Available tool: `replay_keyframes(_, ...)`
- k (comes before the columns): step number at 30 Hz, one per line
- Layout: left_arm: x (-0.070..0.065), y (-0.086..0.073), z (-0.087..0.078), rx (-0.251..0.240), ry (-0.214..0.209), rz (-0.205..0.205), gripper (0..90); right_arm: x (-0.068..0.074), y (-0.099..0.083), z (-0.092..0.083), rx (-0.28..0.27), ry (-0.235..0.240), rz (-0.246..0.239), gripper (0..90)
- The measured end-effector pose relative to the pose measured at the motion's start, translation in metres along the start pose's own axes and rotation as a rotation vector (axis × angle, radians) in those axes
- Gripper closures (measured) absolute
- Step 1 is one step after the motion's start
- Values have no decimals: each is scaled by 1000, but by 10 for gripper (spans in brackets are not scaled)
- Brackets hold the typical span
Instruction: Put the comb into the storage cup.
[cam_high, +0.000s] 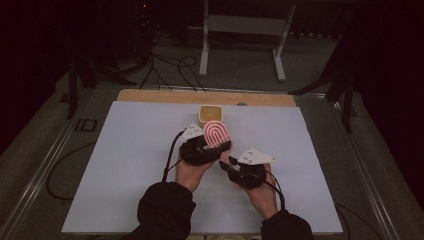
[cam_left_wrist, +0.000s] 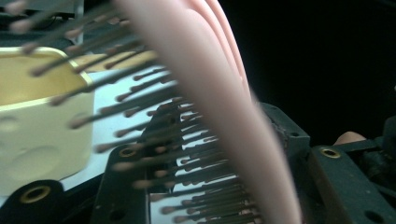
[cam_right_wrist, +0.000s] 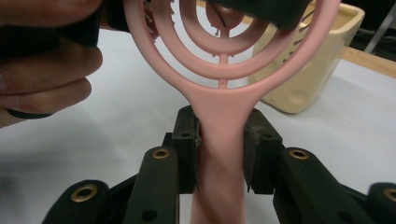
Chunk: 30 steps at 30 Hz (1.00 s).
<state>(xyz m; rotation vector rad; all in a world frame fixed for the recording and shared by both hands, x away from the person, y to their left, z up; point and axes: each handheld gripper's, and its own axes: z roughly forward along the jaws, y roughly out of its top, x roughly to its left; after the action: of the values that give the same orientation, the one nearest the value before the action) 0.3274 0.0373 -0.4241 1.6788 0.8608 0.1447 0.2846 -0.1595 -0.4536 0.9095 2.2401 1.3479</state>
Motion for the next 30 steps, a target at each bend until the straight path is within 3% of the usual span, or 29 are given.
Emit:
replay_keyframes(14,-3,0,0,-8,-59,-14,619,-1,-3,3,5,-2,8,693)
replay_keyframes(22,-1,0,0,13,-37,-15,614,-1,-4,5,9,-9,6,693)
replay_keyframes(28,-3,0,-1,17,-50,-10,627,0,-5,5,13,-10,1,693)
replay_keyframes(30,0,-1,-2,9,-74,-34,628,-1,-5,5,10,-10,0,691)
